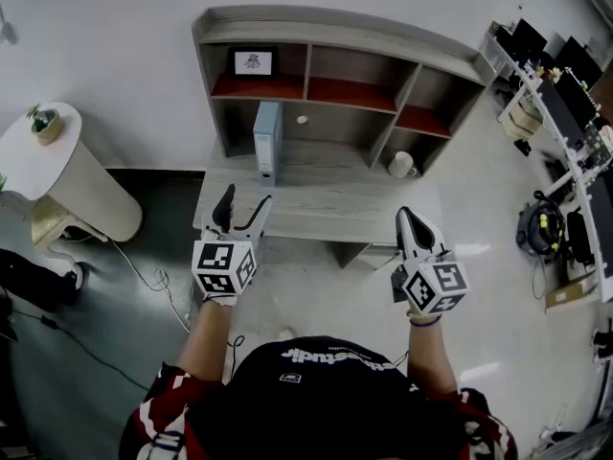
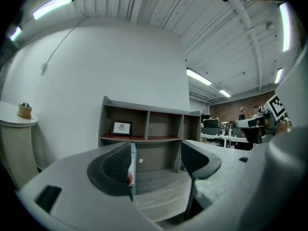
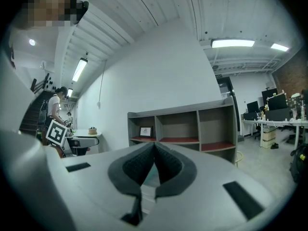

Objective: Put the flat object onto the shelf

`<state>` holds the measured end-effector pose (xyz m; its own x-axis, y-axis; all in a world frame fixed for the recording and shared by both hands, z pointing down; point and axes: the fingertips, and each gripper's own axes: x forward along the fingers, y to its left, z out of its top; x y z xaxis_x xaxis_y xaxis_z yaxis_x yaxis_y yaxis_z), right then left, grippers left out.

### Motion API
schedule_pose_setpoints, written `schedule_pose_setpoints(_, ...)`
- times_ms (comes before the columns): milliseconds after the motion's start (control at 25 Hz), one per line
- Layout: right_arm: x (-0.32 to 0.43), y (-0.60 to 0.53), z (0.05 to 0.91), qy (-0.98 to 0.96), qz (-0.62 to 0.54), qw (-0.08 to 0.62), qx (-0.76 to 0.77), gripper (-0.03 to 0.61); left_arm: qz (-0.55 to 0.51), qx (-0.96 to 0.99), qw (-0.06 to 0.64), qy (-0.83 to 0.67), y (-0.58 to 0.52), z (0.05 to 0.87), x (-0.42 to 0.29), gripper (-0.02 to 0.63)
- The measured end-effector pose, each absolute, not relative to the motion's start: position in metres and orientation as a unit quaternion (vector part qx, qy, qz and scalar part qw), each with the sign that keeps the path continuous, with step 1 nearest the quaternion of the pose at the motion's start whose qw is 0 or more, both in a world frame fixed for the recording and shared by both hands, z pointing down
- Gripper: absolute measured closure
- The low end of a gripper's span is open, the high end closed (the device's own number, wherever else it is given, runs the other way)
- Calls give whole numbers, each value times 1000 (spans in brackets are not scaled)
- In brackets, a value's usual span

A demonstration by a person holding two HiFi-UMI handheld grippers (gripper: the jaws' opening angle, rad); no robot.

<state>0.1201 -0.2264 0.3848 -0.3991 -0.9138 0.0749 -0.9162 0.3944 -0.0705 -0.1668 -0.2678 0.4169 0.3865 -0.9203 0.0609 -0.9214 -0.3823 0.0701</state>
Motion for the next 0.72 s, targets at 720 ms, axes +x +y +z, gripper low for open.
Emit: schedule_pose_setpoints(720,188,-175,371,-850,52,-11,525,583,6,800,21,-600,-186,375,-116,495)
